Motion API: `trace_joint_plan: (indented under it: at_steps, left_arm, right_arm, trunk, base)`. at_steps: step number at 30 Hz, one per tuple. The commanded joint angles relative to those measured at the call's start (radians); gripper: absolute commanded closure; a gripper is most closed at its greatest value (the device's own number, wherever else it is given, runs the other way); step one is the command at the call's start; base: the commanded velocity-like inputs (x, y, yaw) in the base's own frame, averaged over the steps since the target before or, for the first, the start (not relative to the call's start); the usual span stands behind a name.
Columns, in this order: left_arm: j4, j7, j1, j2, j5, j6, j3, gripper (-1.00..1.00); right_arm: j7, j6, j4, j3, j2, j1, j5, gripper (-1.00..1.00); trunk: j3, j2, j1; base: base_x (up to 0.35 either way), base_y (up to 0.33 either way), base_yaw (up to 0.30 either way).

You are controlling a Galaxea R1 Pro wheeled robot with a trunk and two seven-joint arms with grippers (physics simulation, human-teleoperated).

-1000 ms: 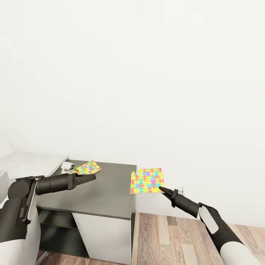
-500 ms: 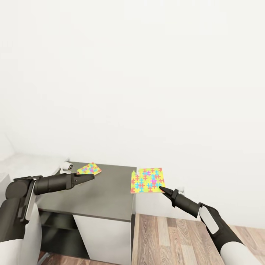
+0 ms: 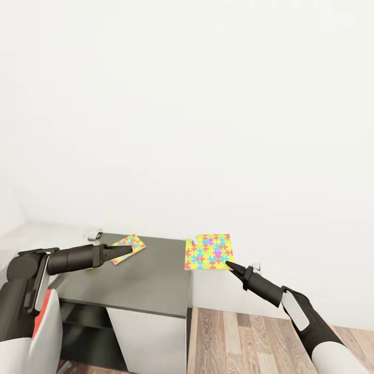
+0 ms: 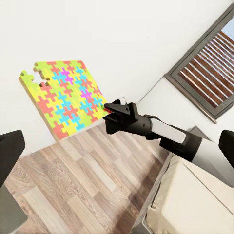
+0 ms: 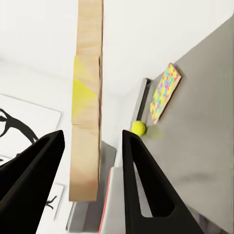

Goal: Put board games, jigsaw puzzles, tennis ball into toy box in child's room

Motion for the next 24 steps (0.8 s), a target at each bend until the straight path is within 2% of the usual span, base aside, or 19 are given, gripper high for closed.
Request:
trace_joint_plan:
  at_steps: [1, 10, 17, 24]
  left_arm:
    - [0.0, -0.007, -0.001, 0.0, -0.006, 0.01, 0.0, -1.0]
    - [0.0, -0.007, -0.001, 0.0, -0.005, 0.01, 0.002, -1.0]
    - [-0.002, -0.007, 0.001, 0.005, -0.003, 0.012, 0.029, -1.0]
    - [-0.008, -0.007, 0.002, 0.081, 0.015, 0.012, 0.086, -1.0]
  right_arm:
    - [0.002, 0.005, 0.0, -0.001, 0.0, -0.001, -0.002, 1.0]
    - [0.004, 0.004, 0.0, 0.0, 0.0, -0.001, -0.003, 1.0]
    - [0.004, 0.004, 0.0, -0.001, 0.0, -0.001, -0.003, 1.0]
    - [0.002, 0.004, 0.0, 0.0, 0.0, -0.001, -0.002, 1.0]
  trunk:
    - [0.004, 0.006, -0.004]
    - [0.047, 0.069, -0.038]
    - [0.08, 0.118, -0.065]
    - [0.113, 0.167, -0.092]
  base:
    - [0.0, 0.0, 0.074]
    - [0.0, 0.0, 0.076]
    - [0.0, 0.0, 0.083]
    - [0.0, 0.0, 0.129]
